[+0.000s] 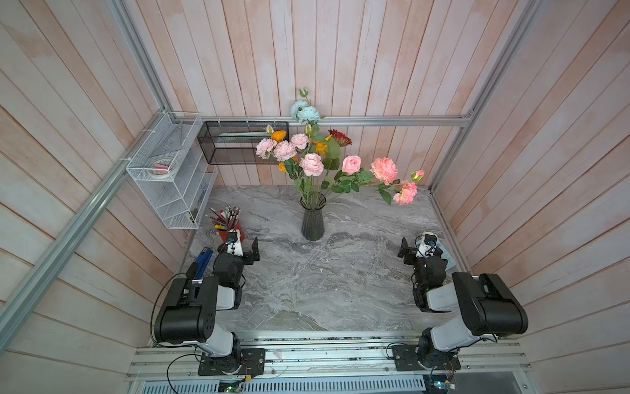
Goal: Pick out pink flowers from the vase
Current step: Pick up the flower from the vase.
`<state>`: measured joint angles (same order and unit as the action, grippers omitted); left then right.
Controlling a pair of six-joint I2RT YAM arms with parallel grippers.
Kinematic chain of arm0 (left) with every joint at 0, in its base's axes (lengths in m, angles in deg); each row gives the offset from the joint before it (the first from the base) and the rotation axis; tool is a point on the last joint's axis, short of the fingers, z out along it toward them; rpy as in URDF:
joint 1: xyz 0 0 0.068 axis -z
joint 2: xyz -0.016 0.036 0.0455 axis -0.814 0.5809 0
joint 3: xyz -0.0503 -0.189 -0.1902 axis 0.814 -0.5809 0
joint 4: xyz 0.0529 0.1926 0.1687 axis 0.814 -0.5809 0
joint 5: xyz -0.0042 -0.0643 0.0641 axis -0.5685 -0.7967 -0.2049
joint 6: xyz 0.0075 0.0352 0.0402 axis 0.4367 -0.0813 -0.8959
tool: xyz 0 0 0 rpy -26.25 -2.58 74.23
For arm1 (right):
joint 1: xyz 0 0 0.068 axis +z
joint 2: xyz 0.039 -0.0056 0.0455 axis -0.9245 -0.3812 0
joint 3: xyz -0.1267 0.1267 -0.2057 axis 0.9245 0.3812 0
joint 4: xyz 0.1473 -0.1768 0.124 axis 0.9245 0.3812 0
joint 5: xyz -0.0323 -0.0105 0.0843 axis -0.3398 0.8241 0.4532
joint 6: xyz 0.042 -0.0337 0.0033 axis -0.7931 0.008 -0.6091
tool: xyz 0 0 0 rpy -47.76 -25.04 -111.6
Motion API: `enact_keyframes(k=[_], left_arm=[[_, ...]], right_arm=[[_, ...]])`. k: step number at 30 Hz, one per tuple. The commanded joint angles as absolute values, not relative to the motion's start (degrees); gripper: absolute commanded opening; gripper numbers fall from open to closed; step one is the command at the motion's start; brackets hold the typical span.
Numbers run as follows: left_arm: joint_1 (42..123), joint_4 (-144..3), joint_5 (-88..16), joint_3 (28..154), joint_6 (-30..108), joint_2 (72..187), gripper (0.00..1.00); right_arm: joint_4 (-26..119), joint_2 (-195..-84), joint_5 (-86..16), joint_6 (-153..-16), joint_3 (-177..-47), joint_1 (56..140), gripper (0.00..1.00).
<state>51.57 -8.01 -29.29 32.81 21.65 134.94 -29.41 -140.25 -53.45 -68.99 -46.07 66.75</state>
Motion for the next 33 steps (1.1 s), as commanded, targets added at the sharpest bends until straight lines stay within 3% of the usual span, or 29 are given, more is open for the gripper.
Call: enact_keyframes(k=[1,22,27,30,33], left_arm=[[51.8,-6.6,-29.0,33.8,22.2,135.7,1.00],[51.8,-6.3,-29.9,33.6,22.1,135.7,1.00],[51.9,0.0,-29.0,29.9,22.4,134.6,1.00],[52.3,1.2,-27.2,27.0,22.4,129.8,0.99],[52.9,-3.5,-25.4,25.9,22.2,121.9,0.94]], right_arm=[[-31.1,-141.0,-54.3,-69.4,-47.0,66.5,0.98],[-31.3,-140.9,-53.9,-69.3,-46.8,66.5,0.98],[-38.1,-137.1,-55.3,-66.8,-41.9,69.1,0.98],[-26.8,-127.7,-58.1,-63.6,-43.1,72.9,0.98],[-7.8,-119.5,-54.1,-64.7,-49.5,74.2,0.98]])
